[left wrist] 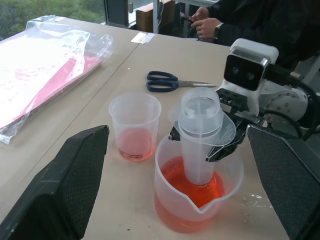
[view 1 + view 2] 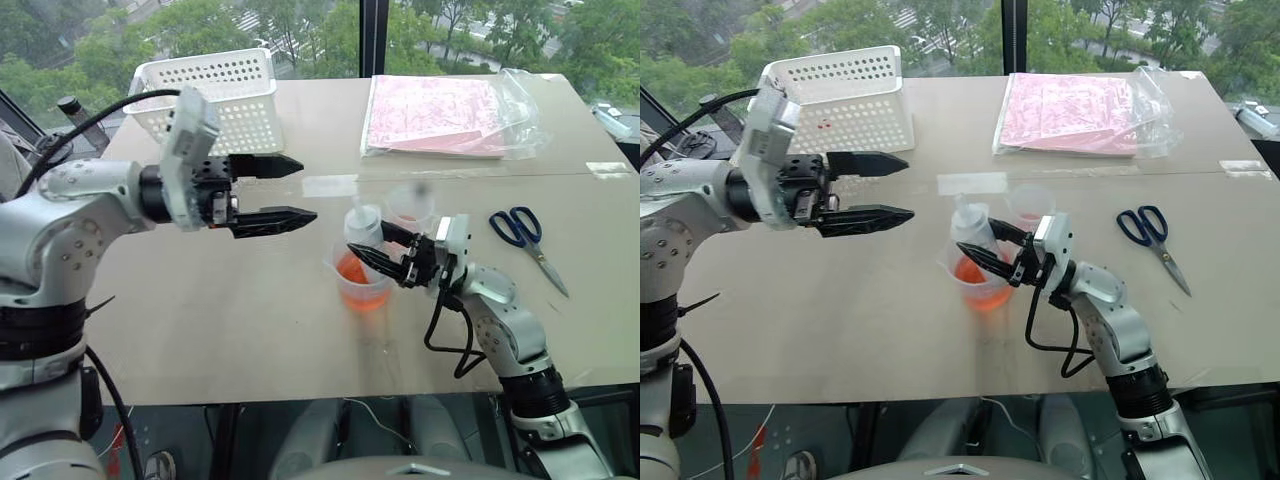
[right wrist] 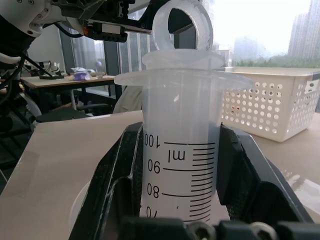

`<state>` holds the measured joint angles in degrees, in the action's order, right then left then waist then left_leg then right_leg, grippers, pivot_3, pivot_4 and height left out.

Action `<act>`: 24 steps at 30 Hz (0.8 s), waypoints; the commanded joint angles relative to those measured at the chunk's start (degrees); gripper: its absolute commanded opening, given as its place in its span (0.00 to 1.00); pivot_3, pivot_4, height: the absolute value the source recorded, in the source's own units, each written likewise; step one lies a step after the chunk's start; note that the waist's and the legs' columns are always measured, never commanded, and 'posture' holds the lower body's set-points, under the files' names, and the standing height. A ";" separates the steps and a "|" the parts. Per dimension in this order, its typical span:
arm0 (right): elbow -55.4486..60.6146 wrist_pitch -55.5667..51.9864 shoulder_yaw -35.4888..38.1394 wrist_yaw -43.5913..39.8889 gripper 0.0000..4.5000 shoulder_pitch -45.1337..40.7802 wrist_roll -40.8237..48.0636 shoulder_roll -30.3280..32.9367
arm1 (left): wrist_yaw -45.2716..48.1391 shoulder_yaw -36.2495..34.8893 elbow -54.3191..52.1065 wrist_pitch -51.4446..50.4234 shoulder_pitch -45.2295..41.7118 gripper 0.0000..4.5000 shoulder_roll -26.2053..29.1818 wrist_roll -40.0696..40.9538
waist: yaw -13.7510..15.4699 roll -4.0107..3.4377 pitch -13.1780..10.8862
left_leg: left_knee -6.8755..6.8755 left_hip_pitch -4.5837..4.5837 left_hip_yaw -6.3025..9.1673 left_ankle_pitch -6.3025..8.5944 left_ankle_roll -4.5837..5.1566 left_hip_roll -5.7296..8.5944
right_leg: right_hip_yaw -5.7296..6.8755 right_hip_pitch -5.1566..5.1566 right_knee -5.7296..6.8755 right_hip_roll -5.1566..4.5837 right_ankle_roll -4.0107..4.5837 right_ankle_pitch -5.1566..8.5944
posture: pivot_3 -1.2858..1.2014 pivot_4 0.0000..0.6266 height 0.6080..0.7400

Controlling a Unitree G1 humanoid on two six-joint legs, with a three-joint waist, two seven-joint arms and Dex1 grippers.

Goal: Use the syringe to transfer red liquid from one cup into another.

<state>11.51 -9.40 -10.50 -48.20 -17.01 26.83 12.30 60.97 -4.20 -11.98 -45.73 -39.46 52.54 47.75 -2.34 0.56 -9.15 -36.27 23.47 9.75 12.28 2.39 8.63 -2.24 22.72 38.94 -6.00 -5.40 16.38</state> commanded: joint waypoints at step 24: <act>3.62 -1.73 -1.84 -1.65 0.34 -1.94 -0.64 2.72 | 0.60 3.41 -3.36 4.63 -2.12 0.01 -11.26 -5.98 | -0.07 0.01 -0.01 | -0.09 0.21 0.02 0.00 0.00 -0.01 | 0.03 0.13 -0.01 -0.01 0.00 0.00 | 0.52 0.24 1.00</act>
<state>13.46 -11.88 -10.93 -48.27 -18.34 26.14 15.17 61.58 1.25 -13.02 -42.05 -40.96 41.48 40.39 -2.40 0.58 -9.16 -36.36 23.67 9.77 12.28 2.38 8.63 -2.21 22.85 38.94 -6.02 -5.40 16.38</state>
